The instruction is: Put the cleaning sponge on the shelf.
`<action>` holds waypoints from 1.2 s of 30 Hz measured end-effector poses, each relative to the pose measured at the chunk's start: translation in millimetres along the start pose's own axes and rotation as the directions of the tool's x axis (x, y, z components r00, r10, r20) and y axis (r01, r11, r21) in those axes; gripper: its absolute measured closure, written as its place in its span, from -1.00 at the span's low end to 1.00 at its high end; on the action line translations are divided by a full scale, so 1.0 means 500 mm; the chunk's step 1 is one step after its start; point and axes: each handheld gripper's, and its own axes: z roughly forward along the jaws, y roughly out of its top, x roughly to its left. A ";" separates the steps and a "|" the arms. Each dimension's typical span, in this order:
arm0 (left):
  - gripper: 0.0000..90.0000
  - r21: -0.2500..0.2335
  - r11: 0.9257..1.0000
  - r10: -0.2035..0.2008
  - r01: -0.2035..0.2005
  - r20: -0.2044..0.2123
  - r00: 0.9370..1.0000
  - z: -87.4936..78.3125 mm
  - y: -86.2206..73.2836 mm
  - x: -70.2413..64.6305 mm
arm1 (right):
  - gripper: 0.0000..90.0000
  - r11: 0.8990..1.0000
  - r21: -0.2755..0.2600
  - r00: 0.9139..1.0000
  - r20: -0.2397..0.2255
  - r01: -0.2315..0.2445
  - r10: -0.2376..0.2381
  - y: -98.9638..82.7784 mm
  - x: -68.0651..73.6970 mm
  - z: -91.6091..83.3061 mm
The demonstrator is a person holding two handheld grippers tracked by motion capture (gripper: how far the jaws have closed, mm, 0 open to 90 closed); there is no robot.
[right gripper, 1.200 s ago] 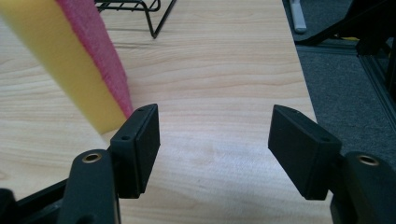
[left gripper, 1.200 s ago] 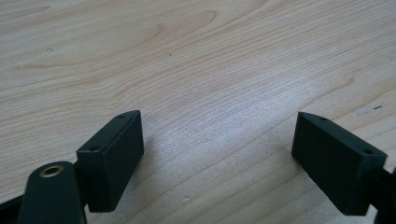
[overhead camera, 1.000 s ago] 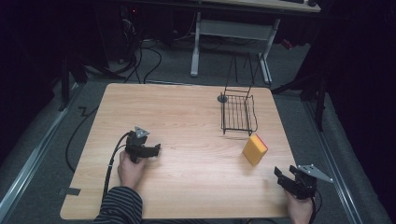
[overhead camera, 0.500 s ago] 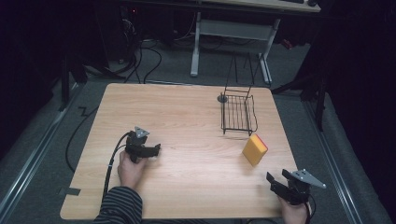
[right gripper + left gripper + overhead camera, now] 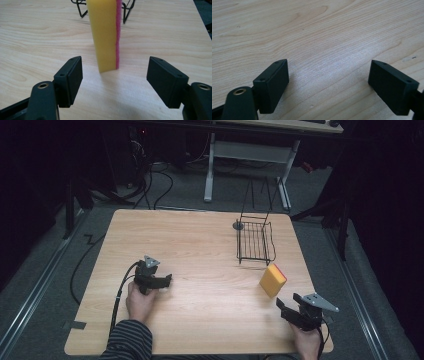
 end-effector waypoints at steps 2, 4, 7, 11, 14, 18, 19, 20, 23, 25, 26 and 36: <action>-0.61 0.000 1.000 0.000 0.000 0.000 1.000 0.000 0.000 0.000 | -0.36 1.000 0.000 1.000 -0.005 0.004 -0.004 0.008 0.002 0.008; -0.61 0.000 1.000 0.000 0.000 0.001 1.000 0.000 0.000 0.000 | -0.36 1.000 -0.001 1.000 -0.007 0.009 -0.009 0.015 0.002 0.015; -0.61 0.000 1.000 0.000 0.000 0.001 1.000 0.000 0.000 0.000 | -0.36 1.000 -0.007 1.000 -0.014 0.014 -0.014 0.026 0.004 0.025; -0.61 0.000 1.000 0.000 0.000 0.001 1.000 0.000 0.000 0.000 | -0.36 1.000 -0.007 0.999 -0.021 0.028 -0.028 0.040 0.009 0.037; -0.61 0.000 1.000 0.000 0.000 0.001 1.000 0.000 0.000 0.000 | -0.35 0.999 -0.008 0.999 -0.030 0.035 -0.035 0.050 0.012 0.047; -0.61 0.000 1.000 -0.001 0.001 0.001 1.000 0.000 0.000 0.000 | -0.31 0.999 -0.010 0.999 -0.038 0.033 -0.033 0.057 0.011 0.060; -0.61 0.000 1.000 -0.001 0.001 0.001 1.000 0.000 0.000 0.000 | -0.29 1.000 -0.003 0.999 -0.043 0.026 -0.026 0.058 0.011 0.063; -0.61 0.000 1.000 0.000 0.000 0.001 1.000 0.000 0.000 0.000 | -0.27 1.000 -0.001 0.999 -0.045 0.023 -0.023 0.058 0.011 0.066; -0.61 0.000 1.000 0.000 0.000 0.001 1.000 0.000 0.000 0.000 | -0.21 1.000 -0.002 0.999 -0.051 0.019 -0.019 0.061 0.011 0.077; -0.61 0.000 1.000 -0.001 0.001 0.001 1.000 0.000 0.000 0.000 | -0.19 1.000 0.000 0.998 -0.054 0.018 -0.018 0.063 0.011 0.084; -0.61 0.000 1.000 0.000 0.000 0.001 1.000 0.000 0.000 0.000 | -0.18 1.000 0.003 0.998 -0.056 0.014 -0.013 0.063 0.011 0.087; -0.61 0.000 1.000 -0.001 0.001 0.001 1.000 0.000 0.000 0.000 | 0.05 1.000 0.020 0.998 -0.067 0.011 -0.009 0.067 0.014 0.117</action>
